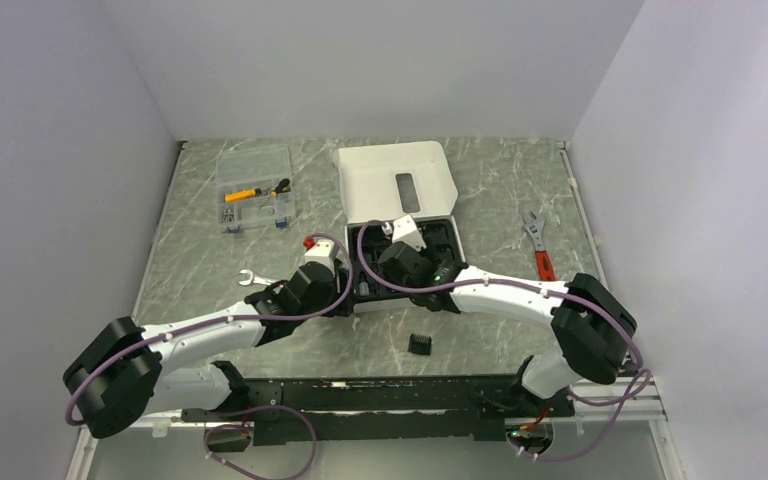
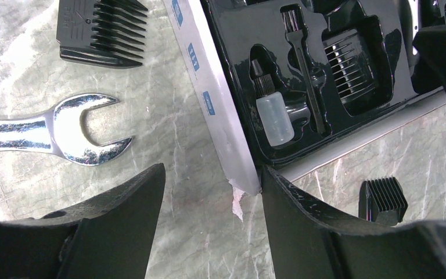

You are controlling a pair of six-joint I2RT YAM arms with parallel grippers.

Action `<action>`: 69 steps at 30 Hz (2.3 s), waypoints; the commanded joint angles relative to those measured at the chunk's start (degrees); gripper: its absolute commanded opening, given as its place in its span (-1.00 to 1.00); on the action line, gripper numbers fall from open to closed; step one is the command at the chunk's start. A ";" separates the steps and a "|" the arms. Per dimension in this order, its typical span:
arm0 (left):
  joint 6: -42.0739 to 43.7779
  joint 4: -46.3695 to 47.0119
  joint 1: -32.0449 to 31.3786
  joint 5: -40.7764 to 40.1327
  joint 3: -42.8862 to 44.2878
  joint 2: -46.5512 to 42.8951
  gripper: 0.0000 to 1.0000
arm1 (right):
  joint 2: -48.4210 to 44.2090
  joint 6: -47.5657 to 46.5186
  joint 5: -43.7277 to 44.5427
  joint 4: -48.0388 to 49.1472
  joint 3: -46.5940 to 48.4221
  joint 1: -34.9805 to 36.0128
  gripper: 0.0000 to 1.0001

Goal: Sort the hair-cutting tools
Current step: Adjust the haircut tool in the storage box.

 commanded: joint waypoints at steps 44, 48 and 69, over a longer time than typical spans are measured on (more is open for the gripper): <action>-0.34 -1.03 -1.04 0.95 -2.63 -0.41 0.30 | -9.06 45.32 -34.63 19.28 -16.56 -8.18 0.41; -0.93 -0.22 -2.41 0.51 -3.30 -1.25 0.28 | -9.99 50.21 -33.46 20.27 -18.49 -8.61 0.43; 0.61 2.56 -9.54 -1.08 -1.83 1.62 0.08 | -6.92 55.50 -33.09 33.19 -21.59 -9.64 0.43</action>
